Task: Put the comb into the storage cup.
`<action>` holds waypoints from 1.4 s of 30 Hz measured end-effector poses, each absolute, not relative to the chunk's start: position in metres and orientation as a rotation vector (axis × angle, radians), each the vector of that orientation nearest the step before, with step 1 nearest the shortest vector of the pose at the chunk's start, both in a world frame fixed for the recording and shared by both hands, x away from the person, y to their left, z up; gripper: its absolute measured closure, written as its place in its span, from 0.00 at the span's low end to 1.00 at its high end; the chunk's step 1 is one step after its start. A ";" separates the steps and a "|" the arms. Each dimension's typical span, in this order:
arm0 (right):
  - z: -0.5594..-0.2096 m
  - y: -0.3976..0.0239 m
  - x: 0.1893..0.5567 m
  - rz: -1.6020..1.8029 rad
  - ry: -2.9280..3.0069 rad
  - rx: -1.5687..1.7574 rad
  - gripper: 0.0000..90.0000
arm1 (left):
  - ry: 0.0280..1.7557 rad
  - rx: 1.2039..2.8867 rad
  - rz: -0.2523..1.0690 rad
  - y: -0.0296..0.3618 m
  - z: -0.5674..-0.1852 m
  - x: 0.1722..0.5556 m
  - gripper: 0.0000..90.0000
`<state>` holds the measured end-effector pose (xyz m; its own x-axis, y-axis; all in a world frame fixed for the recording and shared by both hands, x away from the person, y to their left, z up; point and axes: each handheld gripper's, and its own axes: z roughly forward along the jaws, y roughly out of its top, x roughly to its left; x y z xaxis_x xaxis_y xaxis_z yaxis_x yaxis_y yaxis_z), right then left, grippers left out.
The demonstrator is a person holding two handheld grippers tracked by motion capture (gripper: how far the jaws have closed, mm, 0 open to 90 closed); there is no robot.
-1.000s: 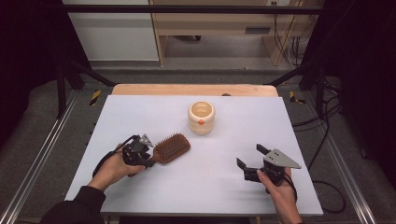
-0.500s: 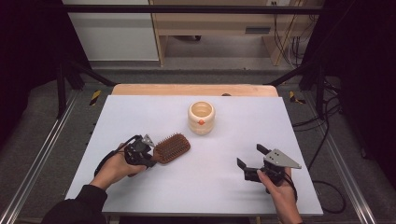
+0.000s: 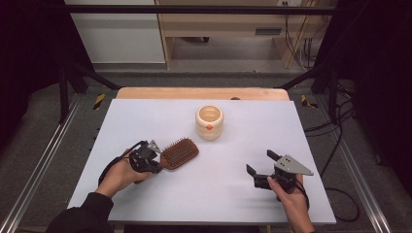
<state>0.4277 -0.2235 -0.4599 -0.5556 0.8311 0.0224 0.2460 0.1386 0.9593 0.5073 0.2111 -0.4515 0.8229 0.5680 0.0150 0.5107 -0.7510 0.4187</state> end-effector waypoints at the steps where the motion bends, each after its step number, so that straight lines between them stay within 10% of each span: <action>1: -0.460 -0.223 0.428 1.433 1.889 1.030 0.08 | 0.805 2.606 0.204 0.211 -0.451 0.507 0.80; 42: -0.459 -0.194 0.426 1.494 1.952 1.033 0.07 | 0.788 2.121 0.610 0.224 -0.443 0.456 0.80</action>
